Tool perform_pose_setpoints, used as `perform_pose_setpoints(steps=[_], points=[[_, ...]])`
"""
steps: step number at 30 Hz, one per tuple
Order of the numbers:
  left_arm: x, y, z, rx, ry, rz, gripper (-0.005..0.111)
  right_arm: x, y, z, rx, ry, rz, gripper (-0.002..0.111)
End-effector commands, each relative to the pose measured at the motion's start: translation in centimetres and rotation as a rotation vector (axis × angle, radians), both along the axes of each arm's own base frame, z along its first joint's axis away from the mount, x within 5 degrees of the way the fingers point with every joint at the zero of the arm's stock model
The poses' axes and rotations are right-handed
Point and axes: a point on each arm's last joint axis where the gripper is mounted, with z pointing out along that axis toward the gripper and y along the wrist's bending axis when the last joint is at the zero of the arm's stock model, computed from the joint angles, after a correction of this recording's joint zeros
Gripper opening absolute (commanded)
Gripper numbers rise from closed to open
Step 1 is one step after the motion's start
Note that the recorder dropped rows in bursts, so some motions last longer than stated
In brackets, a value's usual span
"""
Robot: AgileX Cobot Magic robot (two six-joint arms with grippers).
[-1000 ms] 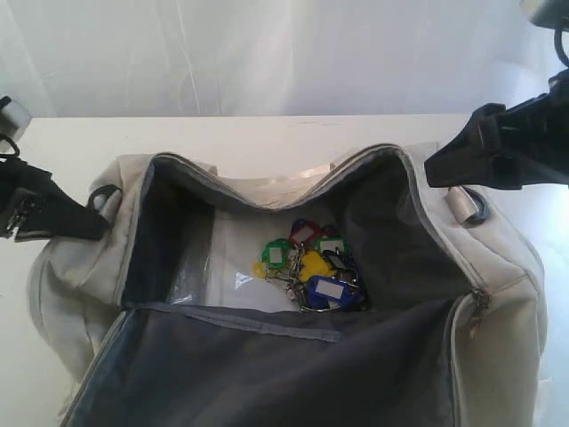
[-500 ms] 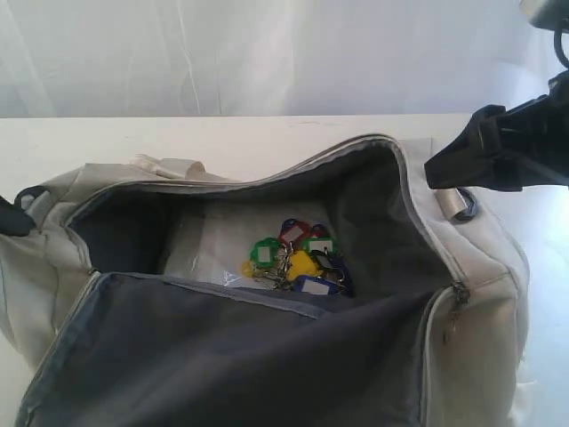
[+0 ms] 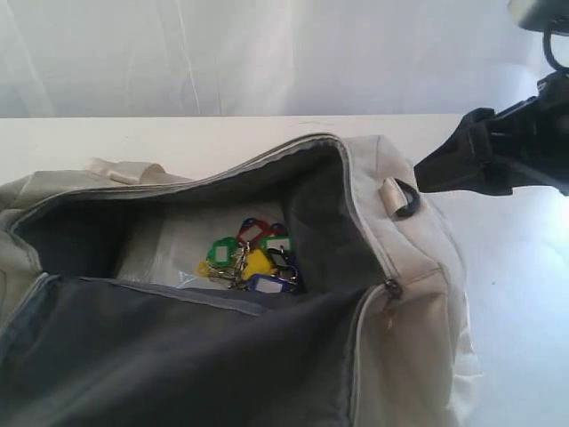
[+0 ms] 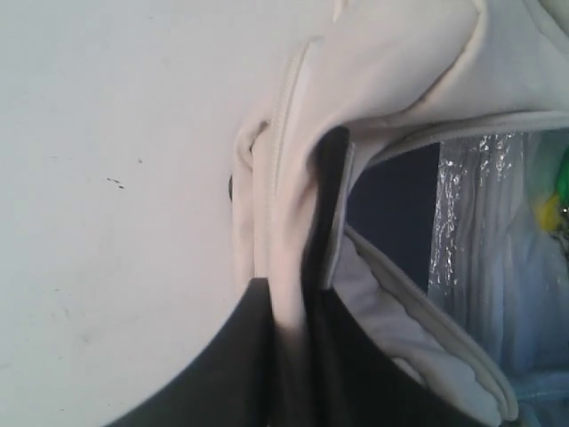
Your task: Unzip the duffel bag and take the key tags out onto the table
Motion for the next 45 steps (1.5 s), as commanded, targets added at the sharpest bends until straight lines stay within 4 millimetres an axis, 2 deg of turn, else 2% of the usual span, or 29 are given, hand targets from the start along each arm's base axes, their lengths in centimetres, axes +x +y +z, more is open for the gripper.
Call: perform_pose_setpoints(steps=[1,6,9,10,13,15,16,17,18,19,21,22,26,32,36,40,43,45], points=[[-0.2,1.0,0.9,0.071,-0.040,0.052,0.000,-0.1,0.3,0.0,-0.010,-0.014,0.022,0.070],[-0.1,-0.4,0.5,0.011,-0.032,0.006,0.000,-0.1,0.3,0.0,-0.006,-0.012,0.022,0.070],[-0.1,-2.5,-0.3,-0.045,-0.054,-0.092,0.000,-0.2,0.3,0.0,-0.006,-0.009,0.025,0.070],[0.0,-4.1,-0.9,-0.075,-0.082,-0.174,0.000,-0.2,0.3,0.0,-0.004,-0.007,0.026,0.070],[0.3,-6.3,-1.2,-0.074,-0.105,-0.275,0.001,-0.2,0.3,0.0,-0.013,-0.014,0.036,0.070],[0.3,-7.0,-1.2,-0.076,-0.104,-0.300,0.009,-0.2,0.3,0.0,-0.010,-0.012,0.033,0.070],[0.3,-7.1,-1.2,-0.078,-0.101,-0.307,0.022,-0.2,0.3,0.0,-0.010,-0.012,0.033,0.070],[0.3,-7.2,-1.2,-0.081,-0.099,-0.309,0.028,-0.2,0.3,0.0,-0.010,-0.012,0.033,0.070],[0.2,-7.2,-1.1,-0.091,-0.094,-0.319,0.046,-0.2,0.3,0.0,-0.011,-0.014,0.032,0.070],[0.3,-7.3,-0.7,-0.095,-0.099,-0.326,0.056,-0.2,0.3,0.0,-0.011,-0.014,0.032,0.070],[0.8,-7.4,0.7,-0.117,-0.135,-0.343,0.068,-0.2,0.3,0.0,-0.011,-0.014,0.032,0.070],[1.2,-7.4,2.0,-0.124,-0.162,-0.363,0.069,-0.2,0.3,-0.1,-0.011,-0.012,0.032,0.070],[1.4,-8.4,6.7,-0.239,-0.293,-0.422,0.068,-0.2,0.4,-0.5,0.016,-0.006,0.023,0.070],[-0.3,-10.1,10.1,-0.345,-0.503,-0.555,0.068,-0.2,0.6,-0.4,0.020,-0.015,0.039,0.066],[-1.1,-10.3,10.9,-0.324,-0.523,-0.571,0.068,-0.2,0.6,-0.4,0.018,-0.016,0.041,0.061],[-1.4,-10.4,10.4,-0.331,-0.508,-0.564,0.067,-0.2,0.5,-0.4,0.016,-0.014,0.041,0.060],[-1.9,-10.6,9.8,-0.355,-0.487,-0.564,0.062,-0.1,0.5,-0.4,-0.004,-0.037,0.059,0.058],[-2.5,-11.0,9.4,-0.369,-0.475,-0.571,0.053,0.0,0.5,-0.4,-0.011,-0.046,0.065,0.055]])
